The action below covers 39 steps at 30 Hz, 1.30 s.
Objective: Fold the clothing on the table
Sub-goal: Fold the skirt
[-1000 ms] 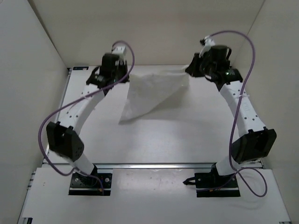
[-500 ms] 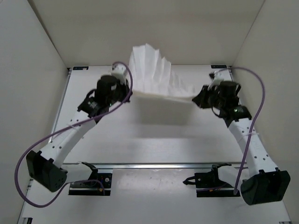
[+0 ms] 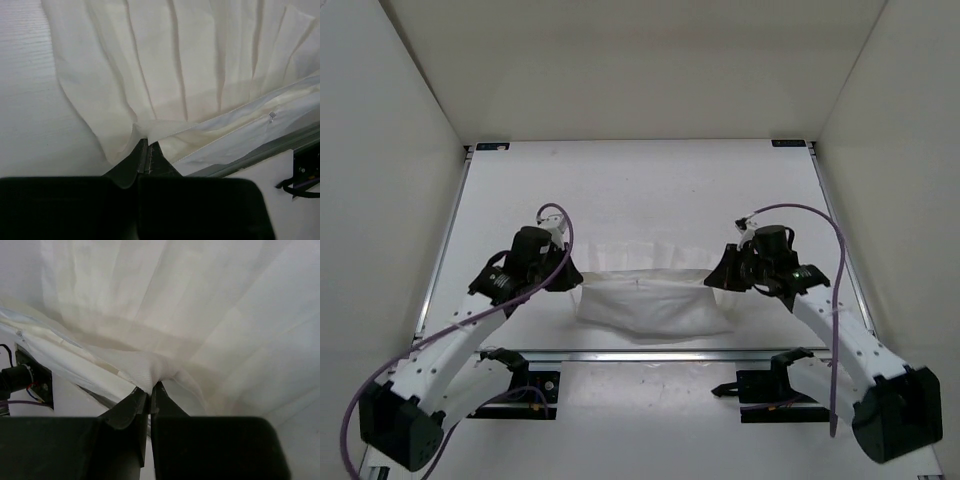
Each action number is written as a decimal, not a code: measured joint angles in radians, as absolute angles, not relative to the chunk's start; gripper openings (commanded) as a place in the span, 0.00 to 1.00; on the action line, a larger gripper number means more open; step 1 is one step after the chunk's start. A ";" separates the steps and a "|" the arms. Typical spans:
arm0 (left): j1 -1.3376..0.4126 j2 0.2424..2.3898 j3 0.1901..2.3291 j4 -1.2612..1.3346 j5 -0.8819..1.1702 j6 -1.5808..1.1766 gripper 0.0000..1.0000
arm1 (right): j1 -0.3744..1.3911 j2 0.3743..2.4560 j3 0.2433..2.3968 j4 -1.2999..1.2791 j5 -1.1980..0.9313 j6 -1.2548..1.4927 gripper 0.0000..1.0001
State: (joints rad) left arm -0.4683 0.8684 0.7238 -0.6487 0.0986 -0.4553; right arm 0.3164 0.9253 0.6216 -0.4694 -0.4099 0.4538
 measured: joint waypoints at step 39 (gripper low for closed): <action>-0.479 1.367 1.077 -0.390 0.017 -0.383 0.00 | 0.085 1.185 0.760 -0.183 -0.463 0.321 0.00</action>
